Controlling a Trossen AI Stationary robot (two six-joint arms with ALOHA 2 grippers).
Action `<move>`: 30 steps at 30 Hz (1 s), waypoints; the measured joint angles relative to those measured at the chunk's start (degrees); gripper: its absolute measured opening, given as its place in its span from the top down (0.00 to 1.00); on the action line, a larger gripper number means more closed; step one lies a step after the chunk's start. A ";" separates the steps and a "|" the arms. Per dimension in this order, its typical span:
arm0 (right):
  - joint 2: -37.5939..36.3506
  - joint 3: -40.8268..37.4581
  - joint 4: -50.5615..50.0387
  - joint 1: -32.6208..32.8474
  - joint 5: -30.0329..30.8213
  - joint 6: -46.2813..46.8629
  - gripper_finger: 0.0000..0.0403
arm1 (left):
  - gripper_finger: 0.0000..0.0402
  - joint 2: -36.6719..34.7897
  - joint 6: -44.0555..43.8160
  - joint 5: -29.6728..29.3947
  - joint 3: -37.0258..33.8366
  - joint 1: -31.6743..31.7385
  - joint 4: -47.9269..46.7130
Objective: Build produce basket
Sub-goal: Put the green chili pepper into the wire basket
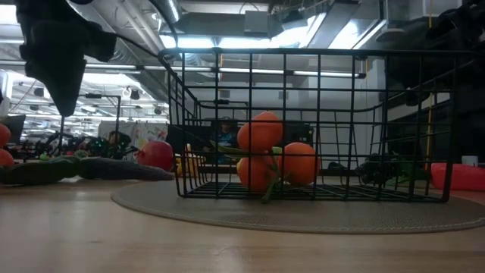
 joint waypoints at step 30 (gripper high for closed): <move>-0.02 0.00 0.01 -0.01 -0.02 0.13 0.70 | 0.59 23.26 -18.07 7.79 0.01 -0.73 5.37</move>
